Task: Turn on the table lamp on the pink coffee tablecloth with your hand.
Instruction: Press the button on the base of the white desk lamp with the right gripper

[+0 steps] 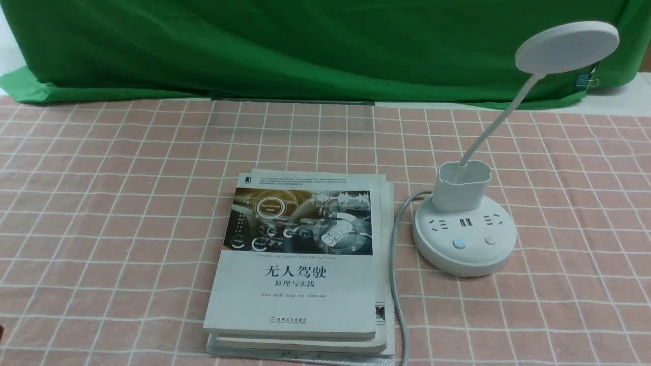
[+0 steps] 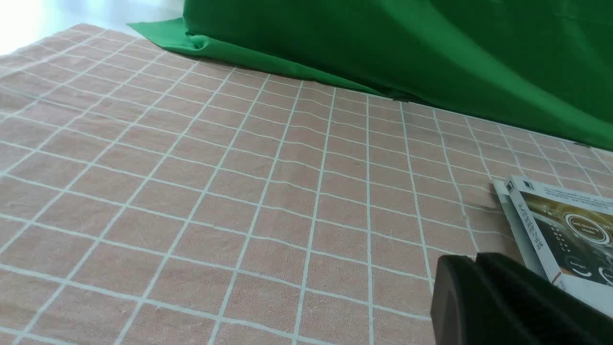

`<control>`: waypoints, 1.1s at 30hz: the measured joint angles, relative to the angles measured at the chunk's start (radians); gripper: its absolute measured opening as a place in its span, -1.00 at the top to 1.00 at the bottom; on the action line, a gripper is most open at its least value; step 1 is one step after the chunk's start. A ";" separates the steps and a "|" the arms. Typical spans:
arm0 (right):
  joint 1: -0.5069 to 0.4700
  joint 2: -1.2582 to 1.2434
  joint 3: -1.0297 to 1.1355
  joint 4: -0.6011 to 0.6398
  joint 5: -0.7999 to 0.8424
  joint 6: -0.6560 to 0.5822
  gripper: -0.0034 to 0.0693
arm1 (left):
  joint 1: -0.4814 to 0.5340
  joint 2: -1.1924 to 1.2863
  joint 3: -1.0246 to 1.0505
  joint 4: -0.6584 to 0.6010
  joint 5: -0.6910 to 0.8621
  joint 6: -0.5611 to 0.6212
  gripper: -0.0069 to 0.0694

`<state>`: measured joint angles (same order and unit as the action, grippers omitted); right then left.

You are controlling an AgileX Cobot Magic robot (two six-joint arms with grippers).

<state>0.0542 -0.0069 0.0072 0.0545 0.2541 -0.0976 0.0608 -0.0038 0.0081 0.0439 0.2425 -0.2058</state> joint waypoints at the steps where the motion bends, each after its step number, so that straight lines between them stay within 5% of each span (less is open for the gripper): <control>1: 0.000 0.000 0.000 0.000 0.000 0.000 0.43 | 0.000 0.000 0.000 0.000 0.000 0.000 0.77; 26: 0.000 0.000 0.000 0.000 -0.013 0.006 0.31 | 0.000 0.000 0.000 0.000 0.001 0.000 0.77; 29: 0.000 0.000 0.000 0.000 -0.046 0.082 0.29 | 0.000 0.000 0.000 0.000 0.001 0.000 0.77; 33: 0.000 0.000 0.000 0.000 -0.148 0.335 0.27 | 0.000 0.000 0.000 0.000 0.001 -0.003 0.77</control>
<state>0.0542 -0.0069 0.0072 0.0545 0.1064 0.2378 0.0608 -0.0038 0.0081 0.0439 0.2435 -0.2090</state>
